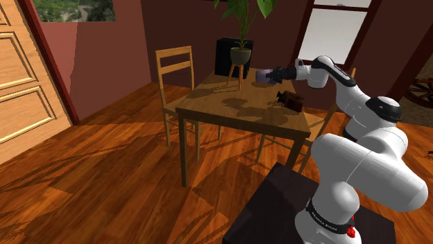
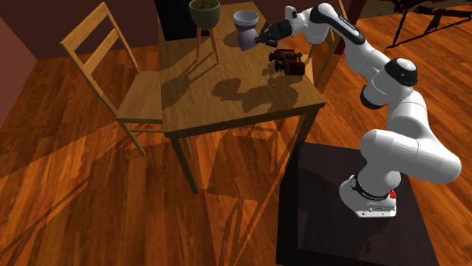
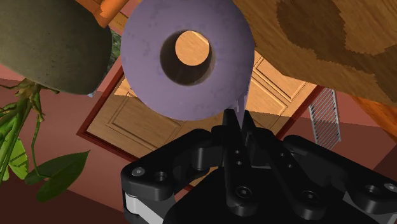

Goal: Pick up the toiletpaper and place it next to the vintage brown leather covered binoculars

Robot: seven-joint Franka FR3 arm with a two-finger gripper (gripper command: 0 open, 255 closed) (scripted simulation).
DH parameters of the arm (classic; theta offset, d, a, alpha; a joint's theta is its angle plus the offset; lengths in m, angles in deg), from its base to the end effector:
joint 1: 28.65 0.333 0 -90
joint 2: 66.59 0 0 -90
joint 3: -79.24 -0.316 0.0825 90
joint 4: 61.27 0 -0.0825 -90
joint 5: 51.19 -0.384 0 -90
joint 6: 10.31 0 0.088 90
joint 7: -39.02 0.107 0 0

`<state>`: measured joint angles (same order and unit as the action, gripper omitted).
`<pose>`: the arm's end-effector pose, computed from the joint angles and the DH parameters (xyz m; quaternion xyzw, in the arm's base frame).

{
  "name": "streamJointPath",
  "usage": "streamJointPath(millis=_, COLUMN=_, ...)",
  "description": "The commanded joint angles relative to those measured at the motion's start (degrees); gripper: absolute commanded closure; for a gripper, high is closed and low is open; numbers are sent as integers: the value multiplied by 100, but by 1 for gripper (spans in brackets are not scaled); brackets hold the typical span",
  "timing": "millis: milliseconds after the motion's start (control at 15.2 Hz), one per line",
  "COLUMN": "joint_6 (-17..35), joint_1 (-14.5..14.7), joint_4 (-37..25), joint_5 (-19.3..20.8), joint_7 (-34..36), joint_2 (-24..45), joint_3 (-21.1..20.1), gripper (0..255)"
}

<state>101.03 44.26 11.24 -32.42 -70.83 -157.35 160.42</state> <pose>0.3879 -0.6279 0.3907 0.6526 0.4129 0.6353 0.0107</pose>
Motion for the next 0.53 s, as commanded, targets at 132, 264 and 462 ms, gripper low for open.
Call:
streamJointPath(millis=132, joint_6=84, joint_1=-85, joint_4=151, joint_5=56, joint_7=-113, joint_2=-144, joint_3=90, gripper=255)
streamJointPath(millis=264, joint_6=110, joint_1=-102, joint_4=181, joint_5=83, joint_7=-178, joint_2=-214, joint_3=139, gripper=255)
streamJointPath(millis=462, joint_6=143, joint_1=-123, joint_4=214, joint_5=122, joint_7=-277, joint_2=-318, joint_3=214, gripper=255)
